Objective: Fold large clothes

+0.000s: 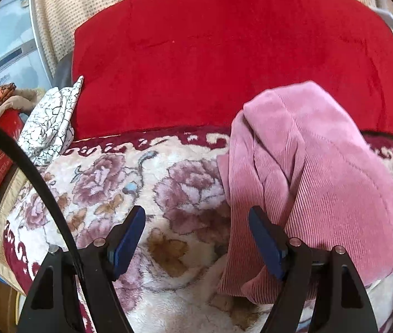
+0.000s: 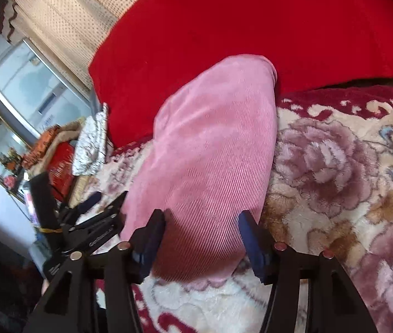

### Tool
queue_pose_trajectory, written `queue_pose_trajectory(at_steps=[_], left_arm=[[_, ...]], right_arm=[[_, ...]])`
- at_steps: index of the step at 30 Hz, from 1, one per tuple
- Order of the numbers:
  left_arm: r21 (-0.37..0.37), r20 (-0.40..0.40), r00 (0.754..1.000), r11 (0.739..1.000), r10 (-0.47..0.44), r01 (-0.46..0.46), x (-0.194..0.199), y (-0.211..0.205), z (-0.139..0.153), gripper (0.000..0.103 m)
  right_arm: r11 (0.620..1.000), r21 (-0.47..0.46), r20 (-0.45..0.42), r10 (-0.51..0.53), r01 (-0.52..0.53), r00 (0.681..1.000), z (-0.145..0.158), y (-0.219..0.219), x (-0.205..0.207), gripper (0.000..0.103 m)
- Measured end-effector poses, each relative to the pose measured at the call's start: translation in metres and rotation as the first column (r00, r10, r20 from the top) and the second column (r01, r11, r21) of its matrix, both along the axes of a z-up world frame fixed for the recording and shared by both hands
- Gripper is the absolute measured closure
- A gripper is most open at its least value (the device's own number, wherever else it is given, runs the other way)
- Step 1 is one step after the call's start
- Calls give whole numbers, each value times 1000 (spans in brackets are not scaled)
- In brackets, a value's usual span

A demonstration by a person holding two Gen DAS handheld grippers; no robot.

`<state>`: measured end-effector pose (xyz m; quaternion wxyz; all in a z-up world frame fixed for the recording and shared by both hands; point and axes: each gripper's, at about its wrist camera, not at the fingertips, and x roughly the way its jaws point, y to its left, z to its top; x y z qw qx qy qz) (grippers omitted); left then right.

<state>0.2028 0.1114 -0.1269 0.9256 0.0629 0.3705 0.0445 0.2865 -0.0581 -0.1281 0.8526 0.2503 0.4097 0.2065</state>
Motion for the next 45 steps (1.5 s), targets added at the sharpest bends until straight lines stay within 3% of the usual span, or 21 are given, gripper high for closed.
queue_pose_trajectory(at_steps=[5, 9, 11, 15, 34, 45], left_arm=[[2, 40, 999, 1000, -17, 17, -6, -5, 12, 23], [48, 121, 992, 998, -38, 32, -20, -15, 28, 21], [79, 162, 986, 997, -36, 23, -27, -19, 36, 11], [124, 235, 970, 991, -69, 40, -42, -27, 50, 10], [-2, 237, 963, 992, -125, 129, -54, -23, 66, 10], [-1, 250, 967, 998, -57, 59, -55, -2, 66, 10]], right_arm=[[1000, 7, 63, -20, 19, 998, 22, -14, -17, 30], [1000, -9, 110, -29, 30, 994, 40, -20, -29, 29], [999, -26, 127, -28, 31, 992, 48, -20, -34, 29], [999, -38, 136, -34, 40, 990, 56, -19, -40, 29], [989, -123, 130, -70, 86, 989, 61, -11, -41, 23], [991, -112, 113, -60, 72, 992, 58, 1, -31, 23]])
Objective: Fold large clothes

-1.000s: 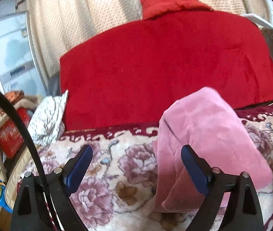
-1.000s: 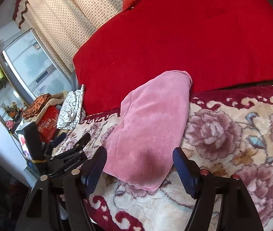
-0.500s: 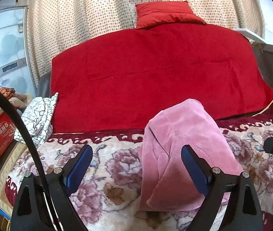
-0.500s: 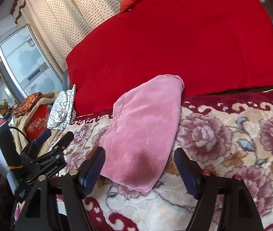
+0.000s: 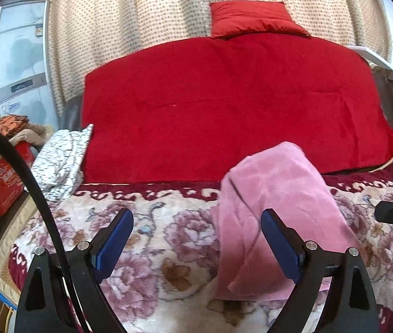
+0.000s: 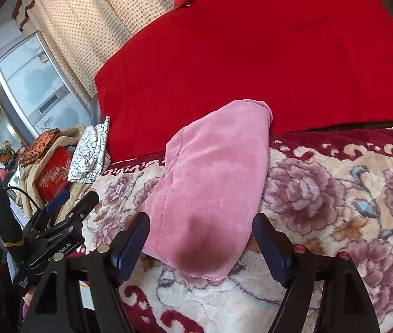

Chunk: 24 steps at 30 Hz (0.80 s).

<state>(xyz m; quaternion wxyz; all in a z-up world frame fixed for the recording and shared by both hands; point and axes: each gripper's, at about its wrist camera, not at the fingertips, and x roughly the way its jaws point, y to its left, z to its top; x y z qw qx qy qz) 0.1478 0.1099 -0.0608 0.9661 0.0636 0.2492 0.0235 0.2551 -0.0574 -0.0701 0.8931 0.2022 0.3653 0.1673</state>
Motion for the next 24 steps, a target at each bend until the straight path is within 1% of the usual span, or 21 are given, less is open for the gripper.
queue_pose_trajectory(at_steps=[8, 15, 24], left_arm=[[-20, 4, 998, 998, 67, -67, 0, 28, -1, 10], [-14, 1, 995, 995, 102, -102, 0, 45, -4, 10], [-29, -6, 984, 983, 180, -180, -1, 76, -5, 10]], right_arm=[[1000, 0, 8, 24, -24, 1000, 3, 13, 9, 23], [999, 9, 0, 34, -34, 999, -2, 20, 16, 23], [999, 16, -9, 50, -49, 999, -6, 31, 22, 23]])
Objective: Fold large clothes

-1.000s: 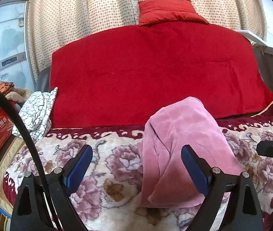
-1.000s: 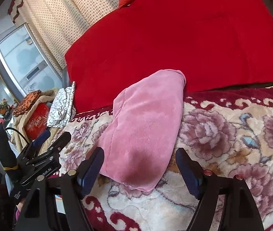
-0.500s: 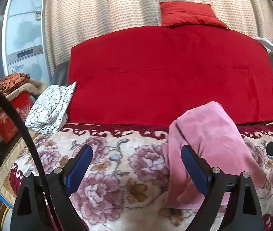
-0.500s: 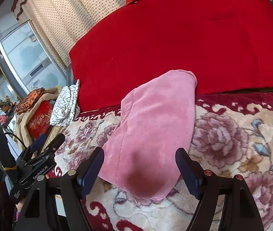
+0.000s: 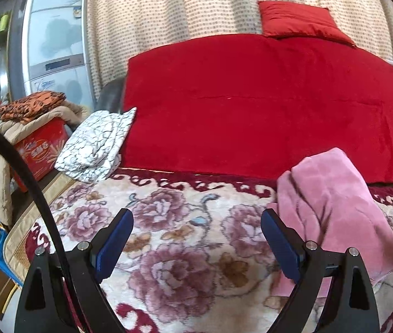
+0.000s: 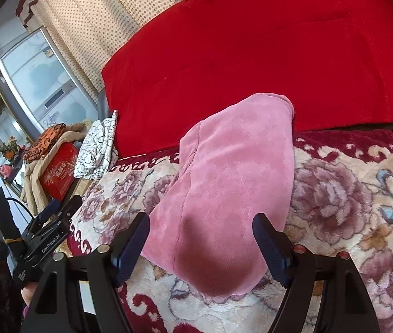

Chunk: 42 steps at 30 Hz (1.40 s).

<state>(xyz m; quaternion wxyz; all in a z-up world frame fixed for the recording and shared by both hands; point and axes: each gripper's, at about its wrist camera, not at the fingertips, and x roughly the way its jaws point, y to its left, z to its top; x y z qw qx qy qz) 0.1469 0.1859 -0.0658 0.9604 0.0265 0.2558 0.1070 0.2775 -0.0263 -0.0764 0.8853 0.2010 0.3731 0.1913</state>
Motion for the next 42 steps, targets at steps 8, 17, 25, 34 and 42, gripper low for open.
queue_pose_trajectory(at_steps=[8, 17, 25, 34, 42], left_arm=[[-32, 18, 995, 995, 99, -98, -6, 33, 3, 10], [-77, 11, 979, 976, 206, -204, -8, 68, 2, 10], [-81, 6, 972, 968, 237, -236, -10, 78, 0, 10], [-92, 26, 959, 956, 284, -280, -15, 88, 3, 10], [-104, 45, 949, 947, 311, -305, -21, 94, 6, 10]], right_arm=[[1000, -1, 0, 16, -16, 1000, -1, 9, 2, 23], [1000, 1, -2, 23, -23, 1000, -1, 14, 2, 23], [1000, 5, 1, 30, -30, 1000, 0, 21, 4, 23], [999, 11, 5, 37, -37, 999, 2, 19, 5, 23], [999, 13, 2, 39, -39, 999, 1, 19, 7, 23]])
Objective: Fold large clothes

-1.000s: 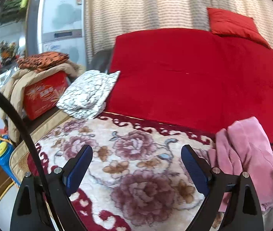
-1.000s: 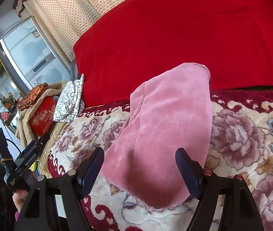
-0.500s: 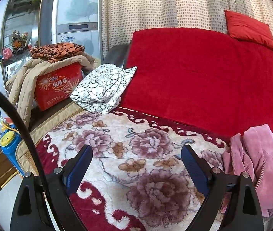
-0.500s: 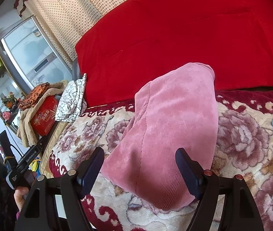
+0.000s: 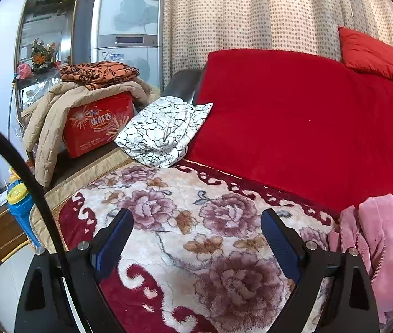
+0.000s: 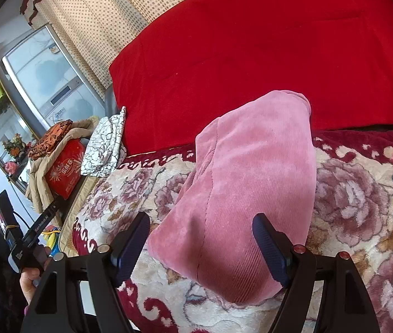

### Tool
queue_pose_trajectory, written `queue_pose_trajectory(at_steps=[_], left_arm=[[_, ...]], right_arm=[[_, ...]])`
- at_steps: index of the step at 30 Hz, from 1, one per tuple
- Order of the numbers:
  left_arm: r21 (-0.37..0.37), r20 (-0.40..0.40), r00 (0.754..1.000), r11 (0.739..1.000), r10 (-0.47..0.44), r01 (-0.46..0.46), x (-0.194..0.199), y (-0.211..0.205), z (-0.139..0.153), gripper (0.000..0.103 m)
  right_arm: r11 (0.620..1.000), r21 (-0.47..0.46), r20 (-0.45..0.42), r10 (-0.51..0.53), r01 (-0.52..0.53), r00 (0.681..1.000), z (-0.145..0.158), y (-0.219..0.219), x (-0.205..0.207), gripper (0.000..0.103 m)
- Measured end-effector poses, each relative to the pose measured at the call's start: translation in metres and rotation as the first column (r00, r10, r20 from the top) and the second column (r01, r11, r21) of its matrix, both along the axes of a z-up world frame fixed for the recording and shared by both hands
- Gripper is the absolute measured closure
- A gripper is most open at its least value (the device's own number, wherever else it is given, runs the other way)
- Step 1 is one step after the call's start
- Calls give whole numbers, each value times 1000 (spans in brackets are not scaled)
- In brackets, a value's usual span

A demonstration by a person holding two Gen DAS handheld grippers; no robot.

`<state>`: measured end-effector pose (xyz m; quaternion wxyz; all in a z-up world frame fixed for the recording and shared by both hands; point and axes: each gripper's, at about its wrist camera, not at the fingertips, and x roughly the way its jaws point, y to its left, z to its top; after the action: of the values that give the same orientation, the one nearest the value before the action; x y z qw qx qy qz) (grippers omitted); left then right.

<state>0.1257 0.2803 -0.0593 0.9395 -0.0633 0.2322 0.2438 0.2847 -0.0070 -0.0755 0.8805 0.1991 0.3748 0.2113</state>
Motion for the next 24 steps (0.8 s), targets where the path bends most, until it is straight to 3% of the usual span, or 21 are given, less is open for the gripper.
queue_pose_trajectory(at_steps=[19, 21, 24], left_arm=[[3, -18, 1000, 1000, -3, 3, 6, -4, -4, 10], [-21, -40, 998, 999, -51, 50, 14, -10, -8, 10], [-109, -107, 966, 969, -233, 222, 37, -32, -24, 10]], right_arm=[[1000, 10, 2, 6, -6, 1000, -1, -3, 5, 23], [1000, 13, -1, 0, 0, 1000, -3, -7, 7, 23], [999, 33, -17, -13, 14, 1000, -7, -17, 12, 23]])
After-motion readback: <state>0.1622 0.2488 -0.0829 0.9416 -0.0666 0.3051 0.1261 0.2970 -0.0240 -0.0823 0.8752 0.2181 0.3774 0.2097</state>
